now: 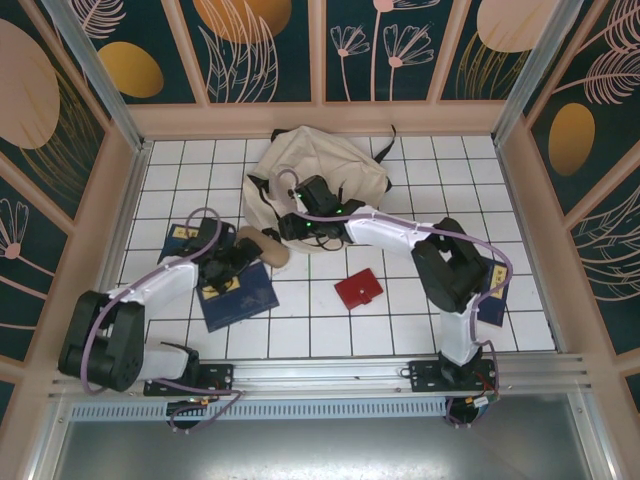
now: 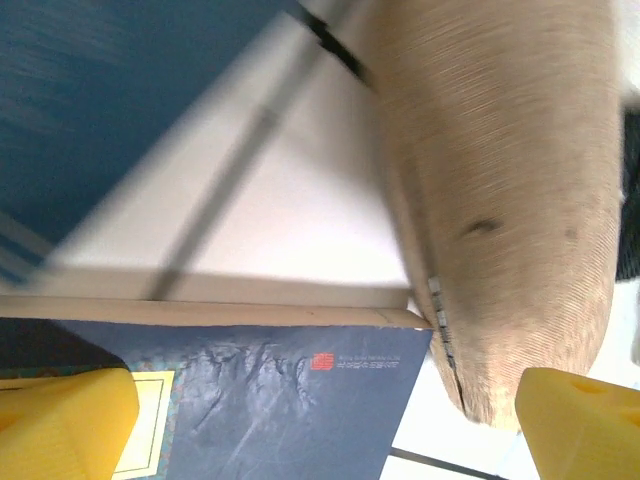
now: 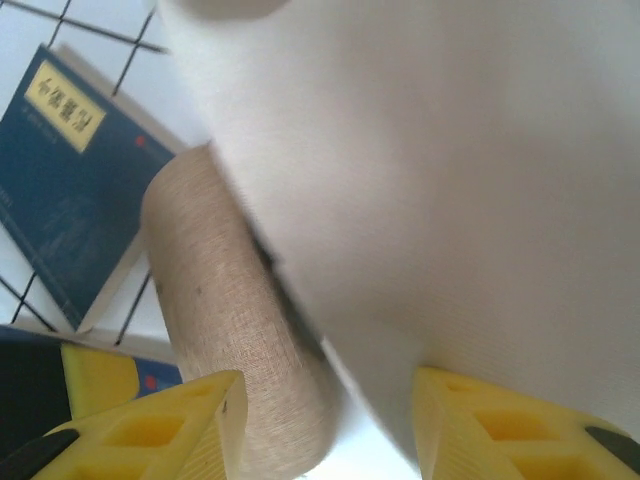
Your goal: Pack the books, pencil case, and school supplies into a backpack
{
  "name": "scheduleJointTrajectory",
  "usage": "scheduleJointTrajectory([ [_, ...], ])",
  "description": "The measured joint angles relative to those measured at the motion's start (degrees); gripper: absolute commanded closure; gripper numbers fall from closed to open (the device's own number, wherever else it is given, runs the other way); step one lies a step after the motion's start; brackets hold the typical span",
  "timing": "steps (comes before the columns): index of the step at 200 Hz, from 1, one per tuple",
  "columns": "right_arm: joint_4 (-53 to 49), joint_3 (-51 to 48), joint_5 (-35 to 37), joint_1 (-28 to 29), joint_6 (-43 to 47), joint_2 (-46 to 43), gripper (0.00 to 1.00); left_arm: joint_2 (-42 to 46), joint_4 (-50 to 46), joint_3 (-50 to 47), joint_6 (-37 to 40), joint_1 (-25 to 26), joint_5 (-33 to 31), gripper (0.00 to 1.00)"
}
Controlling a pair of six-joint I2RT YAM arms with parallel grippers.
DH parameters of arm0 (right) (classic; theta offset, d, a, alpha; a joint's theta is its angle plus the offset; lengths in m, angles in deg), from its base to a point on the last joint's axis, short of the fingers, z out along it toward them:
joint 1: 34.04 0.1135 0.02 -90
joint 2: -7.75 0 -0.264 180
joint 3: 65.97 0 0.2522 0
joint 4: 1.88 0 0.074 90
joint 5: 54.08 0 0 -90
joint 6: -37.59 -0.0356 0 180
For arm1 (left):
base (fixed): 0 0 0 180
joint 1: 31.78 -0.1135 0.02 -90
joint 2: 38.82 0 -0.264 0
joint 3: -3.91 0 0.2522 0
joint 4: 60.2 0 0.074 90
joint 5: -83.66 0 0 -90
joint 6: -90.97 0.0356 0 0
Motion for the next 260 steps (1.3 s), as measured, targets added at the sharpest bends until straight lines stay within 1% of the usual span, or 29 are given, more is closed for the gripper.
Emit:
scheduleJointTrajectory([
  [23, 1.01, -2.40, 1.92, -1.88, -1.31, -2.54, 0.53, -4.81, 2.84, 3.06, -0.37, 5.07, 1.33, 0.01],
  [48, 2.05, -5.16, 3.87, -3.45, -2.71, -5.40, 0.54, -10.40, 4.28, 8.02, 0.35, 8.63, 2.75, 0.01],
  [67, 2.47, -7.43, 4.76, -4.55, -3.43, -7.65, 0.54, -13.31, 4.35, 11.19, 1.64, 9.94, 3.52, 0.02],
  [87, 2.49, -8.94, 5.18, -5.53, -3.65, -9.49, 0.54, -13.35, 3.74, 11.78, 2.91, 10.32, 3.54, 0.01],
  [106, 2.56, -9.11, 4.57, -5.90, -2.51, -10.23, 0.54, -11.72, 0.48, 11.78, 3.80, 10.36, 2.23, 0.01],
  [129, 2.64, -9.11, 2.60, -4.57, 0.24, -10.29, 0.55, -6.54, -4.22, 10.82, 3.91, 10.34, 0.11, 0.01],
  [143, 2.60, -9.09, 1.92, -2.40, 2.10, -10.05, 0.58, -2.45, -6.58, 9.20, 3.45, 10.34, -1.05, 0.01],
  [176, 2.32, -8.94, -0.74, 3.37, 5.14, -7.02, 0.59, 5.07, -11.72, 4.11, 0.13, 10.34, -3.26, 0.02],
  [192, 1.38, -8.39, -2.64, 5.66, 6.34, -4.50, 0.61, 8.00, -12.20, 0.15, -2.62, 10.34, -3.30, 0.05],
  [203, 0.76, -7.65, -3.54, 6.78, 6.88, -2.64, 0.61, 9.64, -12.17, -3.08, -4.63, 10.34, -3.08, 0.09],
  [222, -0.20, -6.34, -3.98, 7.69, 7.69, 0.24, 0.62, 10.54, -11.61, -7.30, -7.06, 9.97, -2.60, 0.14],
  [243, -1.36, -5.31, -3.41, 7.65, 8.15, 2.58, 0.62, 10.91, -10.91, -7.63, -9.05, 9.05, -2.23, 0.16],
  [260, -2.14, -4.87, -2.32, 7.63, 8.50, 2.78, 0.61, 10.82, -10.78, -7.65, -10.25, 8.20, -2.10, 0.18],
])
